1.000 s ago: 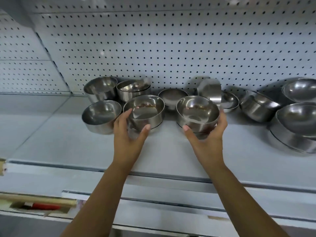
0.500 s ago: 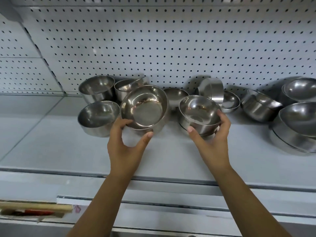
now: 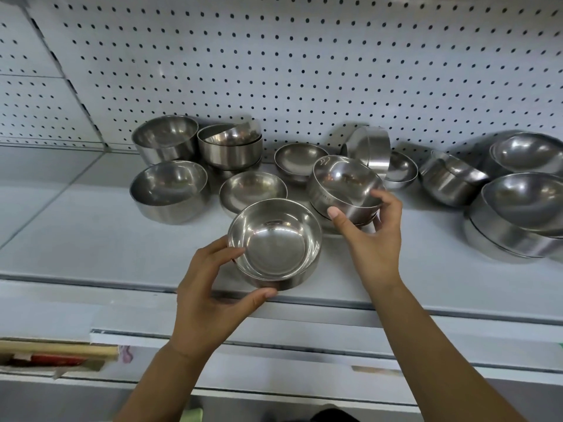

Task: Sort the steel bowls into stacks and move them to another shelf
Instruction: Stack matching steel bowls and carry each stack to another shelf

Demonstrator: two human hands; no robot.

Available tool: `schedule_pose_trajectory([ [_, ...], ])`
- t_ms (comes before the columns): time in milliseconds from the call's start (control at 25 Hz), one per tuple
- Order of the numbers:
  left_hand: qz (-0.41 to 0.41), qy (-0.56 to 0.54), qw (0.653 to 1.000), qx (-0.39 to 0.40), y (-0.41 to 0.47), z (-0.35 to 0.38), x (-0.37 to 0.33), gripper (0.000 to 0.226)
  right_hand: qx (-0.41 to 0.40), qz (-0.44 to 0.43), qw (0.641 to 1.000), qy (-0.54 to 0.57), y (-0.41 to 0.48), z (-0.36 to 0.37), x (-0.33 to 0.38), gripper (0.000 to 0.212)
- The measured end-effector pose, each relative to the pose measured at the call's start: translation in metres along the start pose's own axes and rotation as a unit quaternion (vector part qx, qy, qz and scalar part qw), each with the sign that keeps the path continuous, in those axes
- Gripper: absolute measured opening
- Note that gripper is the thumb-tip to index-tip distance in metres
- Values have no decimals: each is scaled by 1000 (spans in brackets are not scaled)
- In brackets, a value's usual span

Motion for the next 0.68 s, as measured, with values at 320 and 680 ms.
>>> schedule_pose_trajectory([
  [320, 23, 15, 999, 22, -4, 12, -2, 67, -8, -24, 997, 71, -9, -2, 14, 63],
  [680, -82, -41, 990, 110, -3, 15, 13, 102, 114, -96, 985, 86, -49, 16, 56, 76],
])
Point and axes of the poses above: each hand's wrist, its own y-axis towards the middle knuckle, its own z-axis out of the palm, x = y × z, the point moved 7 cm from there along y, towards the middle knuckle, and after that the axes turned 14 degrees about y, right-handed, at the moved point
